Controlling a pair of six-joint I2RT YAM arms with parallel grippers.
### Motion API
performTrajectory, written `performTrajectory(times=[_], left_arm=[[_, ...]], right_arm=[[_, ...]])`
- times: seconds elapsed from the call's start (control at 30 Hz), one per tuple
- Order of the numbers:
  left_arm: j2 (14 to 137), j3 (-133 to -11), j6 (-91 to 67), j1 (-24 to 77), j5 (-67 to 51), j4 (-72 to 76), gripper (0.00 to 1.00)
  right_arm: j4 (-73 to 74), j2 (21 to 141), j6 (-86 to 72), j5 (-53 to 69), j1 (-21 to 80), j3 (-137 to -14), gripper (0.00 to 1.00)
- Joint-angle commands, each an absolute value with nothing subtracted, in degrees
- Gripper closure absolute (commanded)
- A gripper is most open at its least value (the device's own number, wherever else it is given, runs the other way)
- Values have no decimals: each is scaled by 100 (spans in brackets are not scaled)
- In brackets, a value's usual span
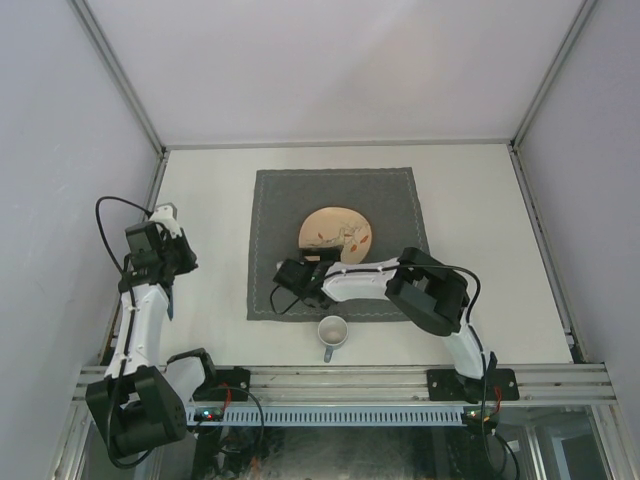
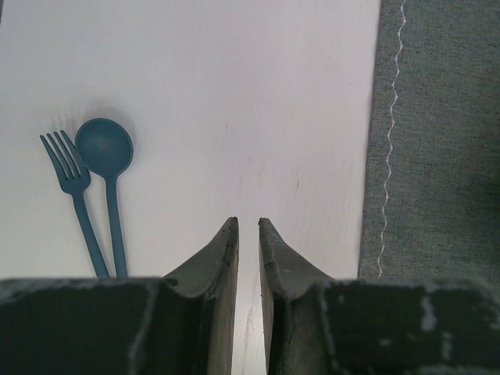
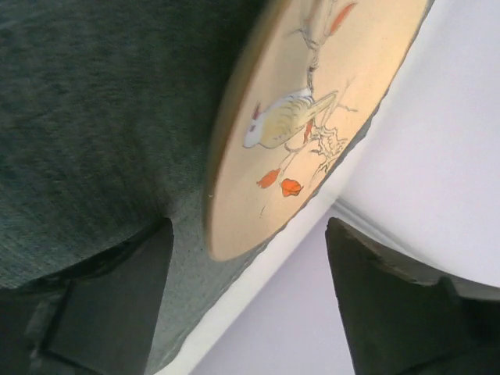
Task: Set the dinner table for one person
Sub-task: Place the plate on the napkin, then pick up the plate from the napkin.
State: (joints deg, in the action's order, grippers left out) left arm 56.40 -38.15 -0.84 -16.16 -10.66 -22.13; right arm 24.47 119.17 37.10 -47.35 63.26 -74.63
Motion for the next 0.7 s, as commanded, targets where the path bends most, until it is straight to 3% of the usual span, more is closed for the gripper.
performTrajectory(times=[0.0,0.07,0.27,0.47,0.67], left_arm=[[5713,-3934,-13,-1688,-1161,-2072,80],[5748,-3969,-32,-1685,-1160,-2079,80],[5726,-3968,-51,-1687,-1162,-2130,80],[5542,-3823,20,-1685,-1140,-2149,80],[5565,-3807,47,-1716,-1114,-2117,80]], right_arm=[[3506,11582,3139,-4455,6180,-8289,9],[3843,11433,3072,-4284,6185,-8699,1],[4509,11130,3227,-3779,6014,-10671,0],[5627,11413,1847,-1702,4516,-12793,0],[5472,11299,1021,247,3202,-12036,2]])
